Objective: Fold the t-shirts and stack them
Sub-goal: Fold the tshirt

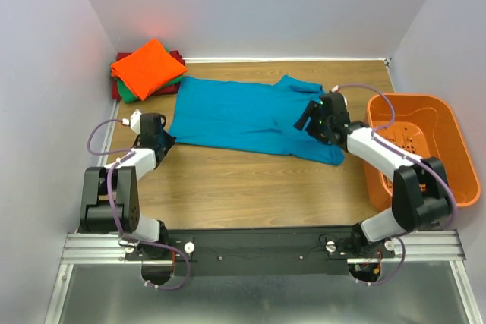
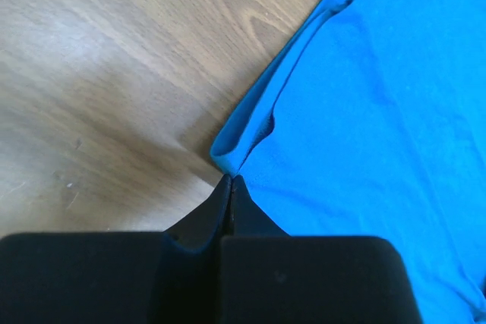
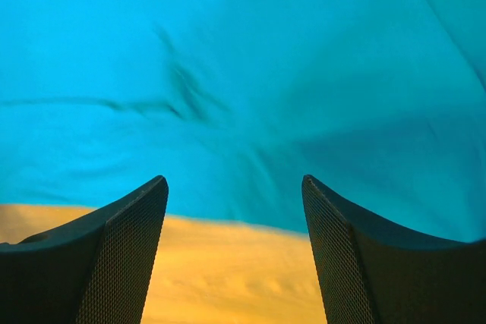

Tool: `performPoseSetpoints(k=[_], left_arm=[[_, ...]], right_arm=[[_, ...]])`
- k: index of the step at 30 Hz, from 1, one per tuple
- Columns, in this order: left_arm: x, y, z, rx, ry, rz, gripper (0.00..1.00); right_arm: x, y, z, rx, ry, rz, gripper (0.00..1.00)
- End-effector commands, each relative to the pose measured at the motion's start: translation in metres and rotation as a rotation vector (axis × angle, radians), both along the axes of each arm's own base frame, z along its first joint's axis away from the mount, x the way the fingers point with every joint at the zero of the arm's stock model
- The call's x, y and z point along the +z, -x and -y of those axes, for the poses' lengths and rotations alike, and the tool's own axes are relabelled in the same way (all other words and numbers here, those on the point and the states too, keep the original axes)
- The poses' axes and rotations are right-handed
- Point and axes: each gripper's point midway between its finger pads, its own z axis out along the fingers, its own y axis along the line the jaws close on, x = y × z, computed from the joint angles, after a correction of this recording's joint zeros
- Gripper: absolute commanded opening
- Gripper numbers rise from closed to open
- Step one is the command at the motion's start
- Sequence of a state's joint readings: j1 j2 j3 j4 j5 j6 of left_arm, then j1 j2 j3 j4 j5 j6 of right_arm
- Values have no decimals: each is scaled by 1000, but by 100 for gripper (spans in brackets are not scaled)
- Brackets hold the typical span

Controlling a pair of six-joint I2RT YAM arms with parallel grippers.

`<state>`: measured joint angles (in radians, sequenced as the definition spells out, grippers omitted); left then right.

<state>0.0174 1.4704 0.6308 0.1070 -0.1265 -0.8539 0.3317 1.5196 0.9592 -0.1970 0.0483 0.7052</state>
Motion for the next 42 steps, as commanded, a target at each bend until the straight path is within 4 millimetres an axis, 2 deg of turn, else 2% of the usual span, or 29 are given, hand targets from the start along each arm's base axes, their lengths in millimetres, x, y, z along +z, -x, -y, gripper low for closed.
performPoseSetpoints(k=[1,2,3,4,6,12,17,18,19,22,24,26,27,28,29,31,34,35,37,38,39,40,41,42], left_arm=[[9,15,-12,60,-45,9,0],[12,21,-15,75,-54,13,0],[14,24,-17,83,-59,14,0],[17,26,-18,87,-62,21,0],[24,33,-21,102,-74,37,0],[31,44,-26,121,-88,69,0],[30,49,-30,131,-100,51,0],[31,48,-30,131,-99,56,0],[31,48,-30,131,-99,56,0],[32,47,-30,128,-99,54,0],[31,47,-30,129,-100,50,0],[31,47,-31,132,-100,47,0],[29,47,-30,132,-101,41,0],[30,47,-30,132,-101,39,0],[30,48,-32,135,-105,33,0],[33,48,-33,140,-112,29,0],[40,53,-36,144,-130,20,0],[44,57,-37,146,-136,20,0],[46,62,-40,156,-145,18,0],[48,65,-41,158,-147,21,0],[51,69,-41,161,-147,20,0],[53,71,-41,160,-146,22,0],[52,75,-41,161,-146,11,0],[54,78,-41,160,-143,19,0]], right_arm=[[-28,52,26,-136,-2,-117,78],[-33,68,31,-162,-17,-135,78],[-36,75,34,-163,-13,-142,78],[-48,89,36,-179,-20,-176,78],[-49,97,41,-207,-26,-179,77],[-76,120,65,-311,44,-236,77],[-88,113,89,-388,172,-239,75],[-84,105,95,-411,201,-217,75],[-89,107,96,-409,213,-233,75],[-85,94,107,-446,270,-212,75],[-83,86,108,-452,280,-204,73],[-78,77,108,-444,293,-191,65],[-80,75,108,-431,309,-196,55],[-78,71,107,-424,311,-194,26],[-74,66,104,-414,307,-184,13],[-65,64,100,-377,293,-172,1],[-46,71,101,-361,282,-154,1],[-28,76,100,-358,263,-133,1],[-10,81,99,-345,234,-108,1],[9,84,100,-352,212,-61,1],[14,92,104,-356,223,-73,1],[29,92,106,-364,212,-43,1],[36,96,106,-364,206,-35,1],[46,104,107,-362,192,-28,1]])
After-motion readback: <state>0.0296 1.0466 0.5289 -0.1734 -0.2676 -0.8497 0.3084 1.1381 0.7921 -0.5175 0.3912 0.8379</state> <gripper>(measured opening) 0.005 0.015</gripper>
